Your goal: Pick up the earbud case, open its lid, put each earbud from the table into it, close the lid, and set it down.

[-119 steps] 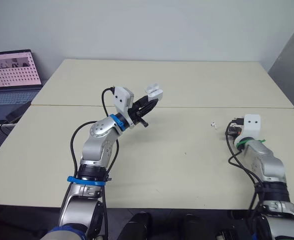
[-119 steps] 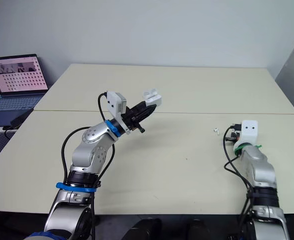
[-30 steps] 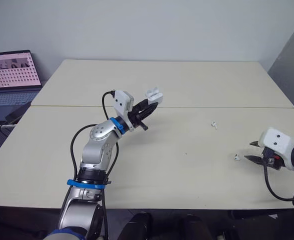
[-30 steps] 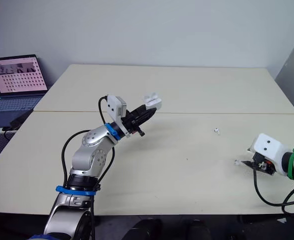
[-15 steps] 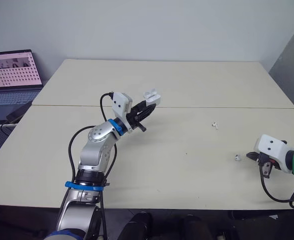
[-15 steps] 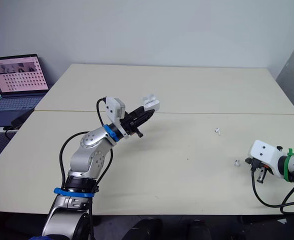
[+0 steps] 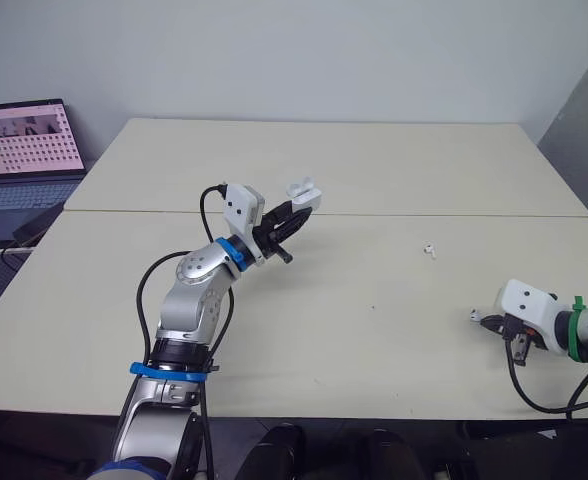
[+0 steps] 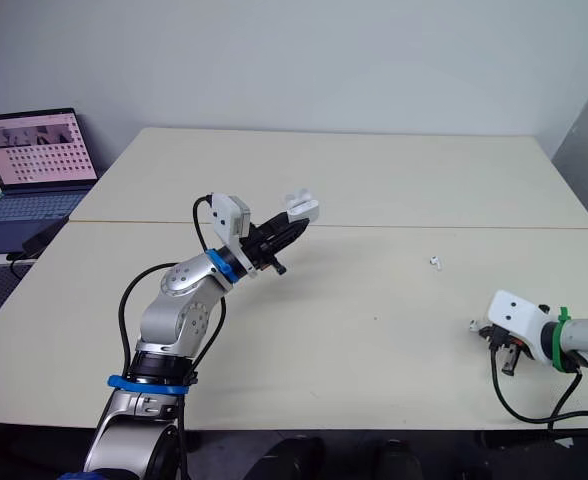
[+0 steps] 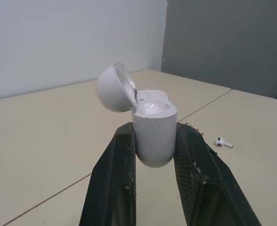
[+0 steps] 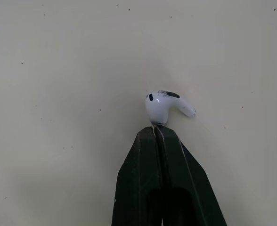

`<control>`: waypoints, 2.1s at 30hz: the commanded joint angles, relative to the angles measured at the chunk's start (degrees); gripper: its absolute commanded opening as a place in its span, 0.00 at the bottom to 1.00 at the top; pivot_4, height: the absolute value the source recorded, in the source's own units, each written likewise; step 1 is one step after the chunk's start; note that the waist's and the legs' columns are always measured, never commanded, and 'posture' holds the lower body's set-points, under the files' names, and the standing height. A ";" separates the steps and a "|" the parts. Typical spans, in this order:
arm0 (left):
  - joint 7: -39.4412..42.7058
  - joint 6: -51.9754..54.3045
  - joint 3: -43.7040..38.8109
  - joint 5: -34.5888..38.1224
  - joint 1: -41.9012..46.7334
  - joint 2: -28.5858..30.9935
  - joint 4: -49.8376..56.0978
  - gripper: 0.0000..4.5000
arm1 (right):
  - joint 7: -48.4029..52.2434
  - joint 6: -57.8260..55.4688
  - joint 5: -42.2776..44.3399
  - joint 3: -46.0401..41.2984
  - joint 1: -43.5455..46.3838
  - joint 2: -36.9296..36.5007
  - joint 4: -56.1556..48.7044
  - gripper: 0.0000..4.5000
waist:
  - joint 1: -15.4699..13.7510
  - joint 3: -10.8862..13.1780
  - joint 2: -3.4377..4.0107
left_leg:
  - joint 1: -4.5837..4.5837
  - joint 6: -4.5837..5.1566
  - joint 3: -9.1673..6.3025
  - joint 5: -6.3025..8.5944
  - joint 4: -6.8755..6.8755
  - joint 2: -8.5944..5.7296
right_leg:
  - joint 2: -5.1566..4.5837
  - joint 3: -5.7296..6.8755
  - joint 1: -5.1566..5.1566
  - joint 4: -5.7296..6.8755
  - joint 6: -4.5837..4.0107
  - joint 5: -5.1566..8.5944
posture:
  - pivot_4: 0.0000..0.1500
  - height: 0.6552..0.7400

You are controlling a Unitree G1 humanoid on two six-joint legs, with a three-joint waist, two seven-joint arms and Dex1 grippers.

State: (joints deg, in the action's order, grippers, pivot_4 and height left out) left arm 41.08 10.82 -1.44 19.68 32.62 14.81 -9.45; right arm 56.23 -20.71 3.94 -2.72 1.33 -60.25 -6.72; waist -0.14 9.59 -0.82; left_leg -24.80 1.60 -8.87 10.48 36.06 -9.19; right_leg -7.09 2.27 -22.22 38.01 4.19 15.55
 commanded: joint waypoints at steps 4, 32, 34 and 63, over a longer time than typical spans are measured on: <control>-0.04 -0.17 -0.07 0.41 1.20 0.37 2.99 0.16 | -0.24 -2.37 1.09 -0.79 2.90 1.10 -0.95 0.00 | 0.03 0.00 0.00 | 0.00 0.00 0.00 0.00 0.00 0.00 | 0.00 0.00 0.00 0.01 0.00 0.00 | 1.00 1.00; 0.39 -0.68 0.09 0.15 1.45 0.08 2.38 0.16 | 0.87 -3.87 2.10 -2.88 1.60 0.30 -3.03 0.00 | -0.04 0.00 0.00 | 0.00 0.00 0.00 0.00 0.01 0.00 | 0.00 0.00 -0.01 0.01 0.00 0.00 | 1.00 1.00; 0.34 -0.69 0.10 0.13 1.39 0.04 2.40 0.16 | 0.54 -4.31 2.29 -2.90 2.13 0.74 -2.78 0.00 | -0.04 0.00 0.00 | 0.00 0.00 0.00 0.00 0.01 0.00 | 0.00 0.00 -0.01 0.01 0.00 0.00 | 1.00 1.00; 0.44 -0.91 0.07 -0.03 1.54 0.16 2.09 0.16 | 1.24 -8.30 4.09 -2.04 1.00 1.05 -8.18 0.00 | -0.01 0.00 0.00 | 0.00 0.00 -0.01 0.00 0.02 0.00 | -0.01 0.00 0.01 0.00 0.00 0.00 | 1.00 1.00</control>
State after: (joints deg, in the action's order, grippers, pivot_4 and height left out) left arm 41.68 10.87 -1.32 19.60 33.17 14.84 -9.16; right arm 58.17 -28.75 8.02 -4.25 1.31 -58.97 -14.68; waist -0.15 9.59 -0.82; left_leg -24.81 1.60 -8.88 10.48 36.08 -9.20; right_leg -7.10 2.28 -22.22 38.01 4.19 15.54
